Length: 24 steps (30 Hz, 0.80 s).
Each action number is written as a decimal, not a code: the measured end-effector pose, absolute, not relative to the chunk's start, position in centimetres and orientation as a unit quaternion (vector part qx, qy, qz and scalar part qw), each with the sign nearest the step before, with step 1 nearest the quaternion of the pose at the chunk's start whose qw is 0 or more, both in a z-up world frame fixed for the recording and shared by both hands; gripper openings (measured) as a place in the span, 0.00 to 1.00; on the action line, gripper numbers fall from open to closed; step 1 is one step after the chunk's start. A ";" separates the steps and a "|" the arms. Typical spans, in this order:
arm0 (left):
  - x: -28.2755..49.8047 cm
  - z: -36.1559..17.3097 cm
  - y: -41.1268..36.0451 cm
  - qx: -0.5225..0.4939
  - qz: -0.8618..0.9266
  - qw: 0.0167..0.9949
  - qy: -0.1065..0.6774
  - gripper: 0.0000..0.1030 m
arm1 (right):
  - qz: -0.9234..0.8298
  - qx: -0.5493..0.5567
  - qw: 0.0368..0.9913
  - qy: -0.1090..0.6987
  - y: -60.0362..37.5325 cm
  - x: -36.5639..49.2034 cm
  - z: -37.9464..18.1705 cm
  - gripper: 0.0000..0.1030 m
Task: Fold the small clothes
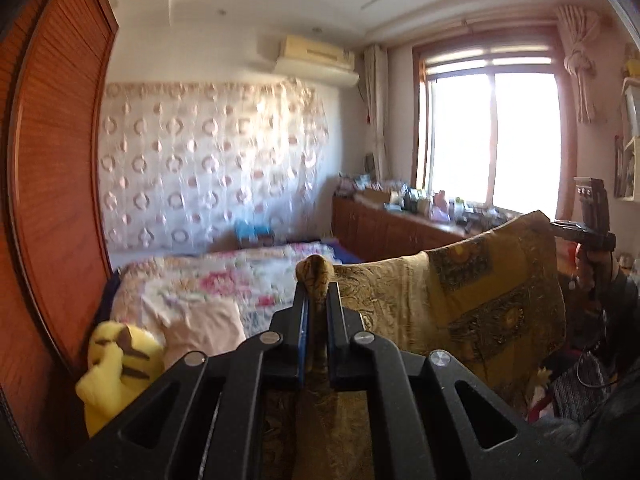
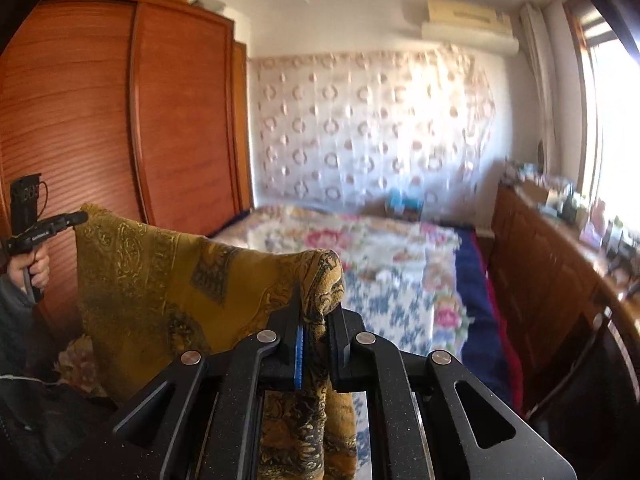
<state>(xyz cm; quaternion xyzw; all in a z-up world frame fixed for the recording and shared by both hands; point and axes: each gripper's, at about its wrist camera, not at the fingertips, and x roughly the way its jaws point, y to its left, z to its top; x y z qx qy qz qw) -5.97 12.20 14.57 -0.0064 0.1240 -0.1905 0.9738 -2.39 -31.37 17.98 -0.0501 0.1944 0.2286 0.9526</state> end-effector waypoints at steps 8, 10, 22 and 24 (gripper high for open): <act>-7.7 20.4 14.3 -0.018 -0.201 0.977 0.063 0.04 | 0.216 -0.080 0.966 0.121 -31.5 -5.7 25.7 0.06; -7.5 21.6 14.6 -0.016 -0.197 0.979 0.053 0.04 | 0.209 -0.091 0.968 0.106 -31.3 -6.1 27.5 0.06; 8.4 18.5 13.8 0.003 -0.138 0.982 0.125 0.08 | 0.138 -0.125 0.971 0.151 -29.2 7.9 27.5 0.06; 12.6 15.9 13.6 0.006 -0.134 0.978 0.158 0.14 | 0.099 -0.126 0.972 0.174 -29.1 12.7 25.2 0.06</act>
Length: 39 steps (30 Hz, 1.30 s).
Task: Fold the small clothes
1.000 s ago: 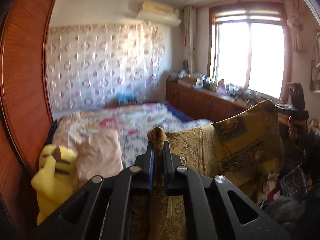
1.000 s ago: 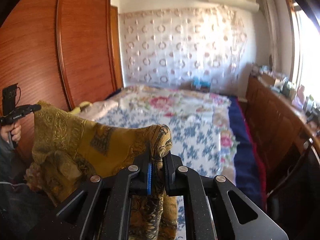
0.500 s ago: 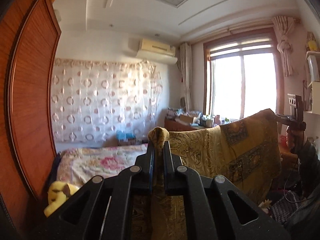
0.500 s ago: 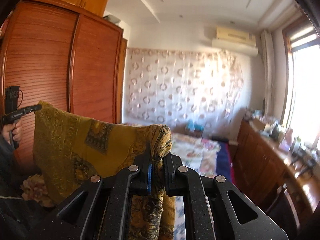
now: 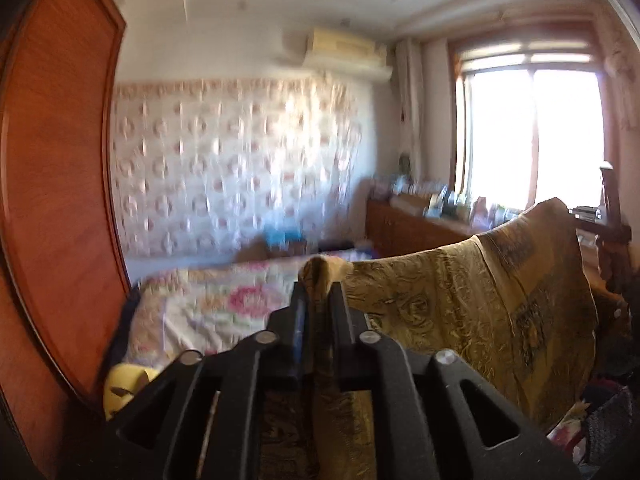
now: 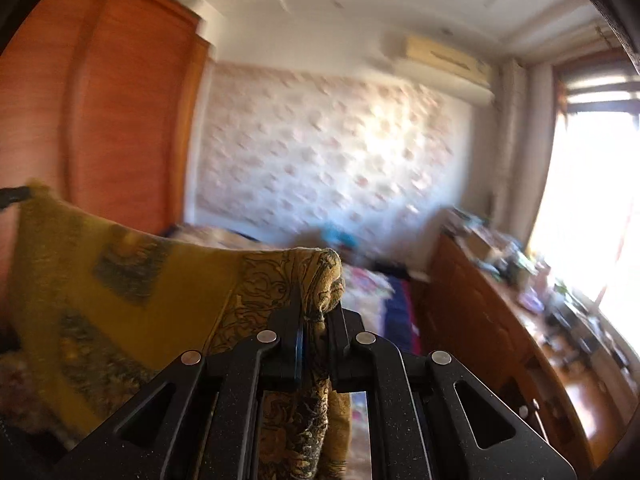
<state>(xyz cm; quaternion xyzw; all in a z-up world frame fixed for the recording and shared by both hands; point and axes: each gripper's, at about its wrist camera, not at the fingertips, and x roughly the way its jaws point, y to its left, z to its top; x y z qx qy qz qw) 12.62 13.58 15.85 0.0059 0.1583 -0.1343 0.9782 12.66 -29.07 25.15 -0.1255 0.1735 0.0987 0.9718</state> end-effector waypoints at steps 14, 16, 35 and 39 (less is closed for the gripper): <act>19.6 -0.7 10.3 0.025 -0.162 0.918 0.362 0.44 | 0.028 -0.051 0.929 0.365 -33.8 27.7 5.5 0.49; 18.8 -1.4 9.5 0.027 -0.163 0.913 0.373 0.44 | 0.040 -0.053 0.925 0.375 -33.7 26.5 4.5 0.49; 16.2 -8.9 8.5 0.011 -0.150 0.888 0.435 0.45 | 0.052 -0.024 0.905 0.422 -36.8 17.0 -2.3 0.60; 15.8 -9.2 8.1 0.022 -0.144 0.892 0.428 0.45 | 0.046 -0.026 0.903 0.427 -37.0 17.6 -3.1 0.52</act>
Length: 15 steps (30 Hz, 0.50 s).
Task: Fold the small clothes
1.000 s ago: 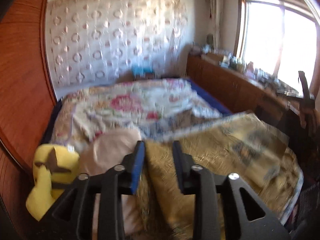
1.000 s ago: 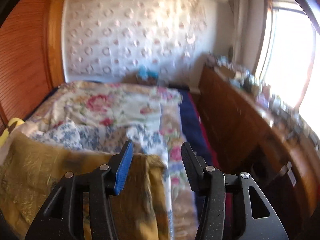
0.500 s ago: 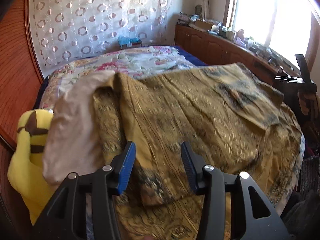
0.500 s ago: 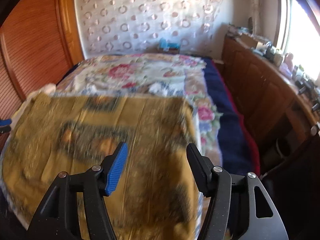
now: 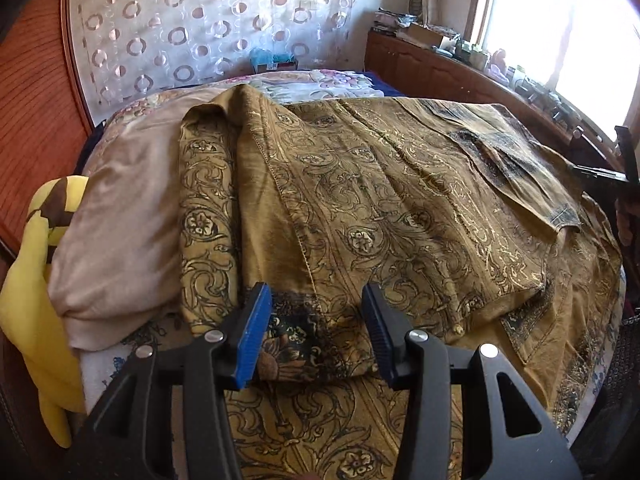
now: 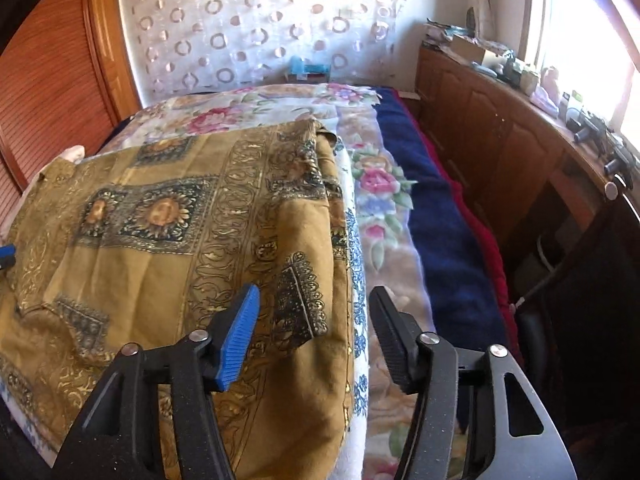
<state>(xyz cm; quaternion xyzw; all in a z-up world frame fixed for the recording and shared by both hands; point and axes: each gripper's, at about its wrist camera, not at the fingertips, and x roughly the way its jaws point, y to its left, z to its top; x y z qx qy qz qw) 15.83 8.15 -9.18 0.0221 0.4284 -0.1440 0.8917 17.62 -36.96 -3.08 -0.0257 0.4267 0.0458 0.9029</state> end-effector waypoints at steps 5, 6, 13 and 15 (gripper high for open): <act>15.4 -9.5 7.8 0.042 -0.140 0.897 0.417 0.46 | 0.058 -0.026 0.894 0.443 -35.8 18.9 -4.4 0.08; 15.4 -9.5 7.7 0.043 -0.140 0.897 0.416 0.47 | 0.066 -0.029 0.893 0.444 -35.4 18.9 -4.5 0.05; 15.3 -9.4 7.5 0.047 -0.140 0.897 0.417 0.49 | 0.084 -0.027 0.903 0.421 -33.3 18.0 -4.2 0.04; 15.3 -9.4 7.5 0.047 -0.141 0.897 0.417 0.49 | 0.076 -0.027 0.902 0.425 -33.3 18.3 -4.6 0.04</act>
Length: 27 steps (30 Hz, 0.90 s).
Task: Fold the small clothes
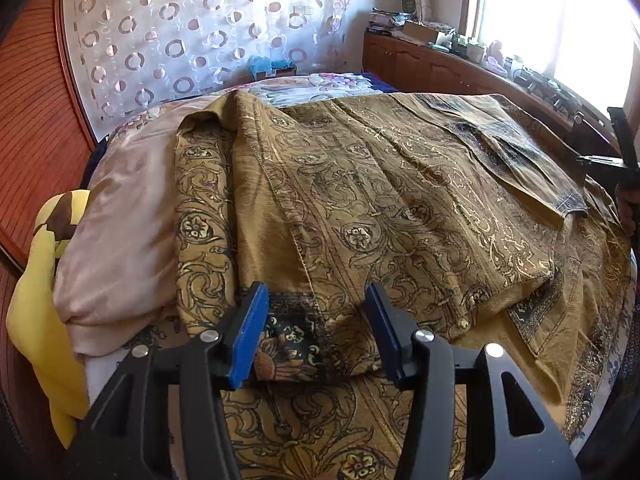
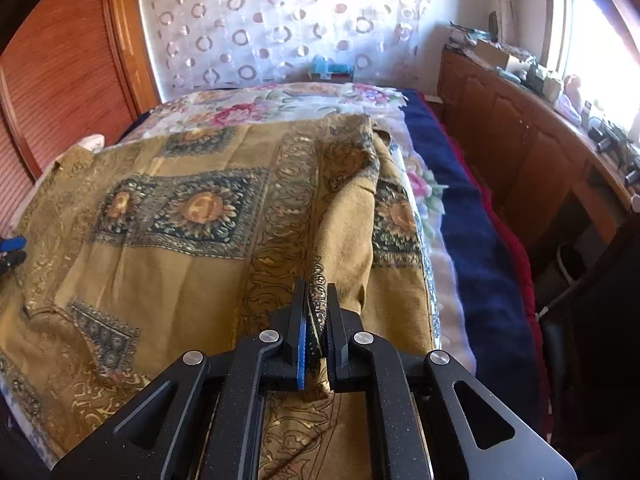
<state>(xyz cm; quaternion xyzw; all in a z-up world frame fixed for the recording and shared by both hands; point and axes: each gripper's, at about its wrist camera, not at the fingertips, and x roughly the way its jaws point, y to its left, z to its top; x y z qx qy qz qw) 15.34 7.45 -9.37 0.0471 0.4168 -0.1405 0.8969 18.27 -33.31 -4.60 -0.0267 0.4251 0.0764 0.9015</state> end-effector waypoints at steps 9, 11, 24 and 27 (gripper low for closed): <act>15.3 -9.3 7.4 0.051 -0.138 0.897 0.416 0.50 | 0.049 -0.043 0.905 0.420 -33.0 18.5 -5.9 0.05; 15.3 -9.4 7.3 0.051 -0.138 0.897 0.416 0.50 | 0.048 -0.045 0.905 0.420 -33.0 18.5 -5.9 0.05; 14.1 -8.5 9.1 0.018 -0.094 0.907 0.410 0.45 | 0.033 -0.072 0.905 0.418 -32.1 18.4 -6.0 0.06; 13.7 -8.6 9.7 0.007 -0.082 0.907 0.413 0.40 | 0.038 -0.061 0.905 0.419 -32.2 18.5 -6.1 0.06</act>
